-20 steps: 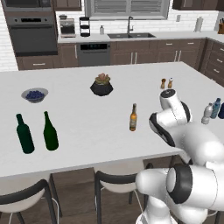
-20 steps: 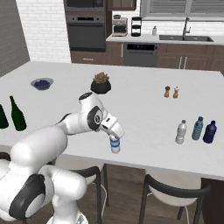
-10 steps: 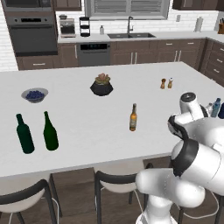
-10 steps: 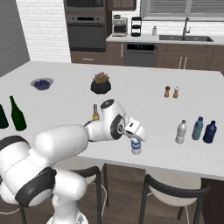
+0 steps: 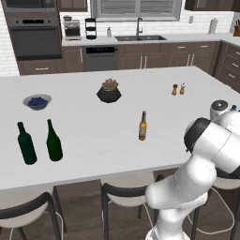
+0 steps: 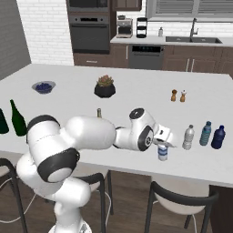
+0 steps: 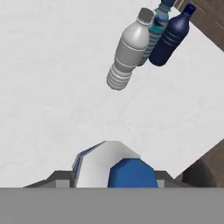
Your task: Move the plastic bottles in the middle to the plastics group, and the glass bottles in the middle to the glass group.
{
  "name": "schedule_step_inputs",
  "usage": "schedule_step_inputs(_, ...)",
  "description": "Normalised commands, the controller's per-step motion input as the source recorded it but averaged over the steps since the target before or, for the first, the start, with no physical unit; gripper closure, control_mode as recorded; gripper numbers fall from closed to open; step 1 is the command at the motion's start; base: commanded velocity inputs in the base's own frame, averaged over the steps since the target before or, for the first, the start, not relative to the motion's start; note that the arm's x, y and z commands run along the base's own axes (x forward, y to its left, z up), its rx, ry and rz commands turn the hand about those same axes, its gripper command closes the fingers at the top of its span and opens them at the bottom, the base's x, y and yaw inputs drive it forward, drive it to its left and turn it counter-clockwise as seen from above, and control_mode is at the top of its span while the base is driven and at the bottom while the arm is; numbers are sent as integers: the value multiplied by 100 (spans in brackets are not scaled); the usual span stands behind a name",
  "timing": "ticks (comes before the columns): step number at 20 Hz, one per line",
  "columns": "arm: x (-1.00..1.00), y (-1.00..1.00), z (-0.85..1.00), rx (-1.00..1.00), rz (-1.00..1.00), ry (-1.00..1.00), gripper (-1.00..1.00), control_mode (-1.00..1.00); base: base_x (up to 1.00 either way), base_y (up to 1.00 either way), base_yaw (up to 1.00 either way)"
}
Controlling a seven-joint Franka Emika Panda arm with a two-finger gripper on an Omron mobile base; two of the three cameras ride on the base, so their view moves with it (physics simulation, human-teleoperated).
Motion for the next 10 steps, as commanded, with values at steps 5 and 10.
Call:
schedule_step_inputs(5,31,-82,1,0,1,0,100,-100,0,0,0)
schedule_step_inputs(10,18,-69,0,0,2,0,100,-100,0,0,0)
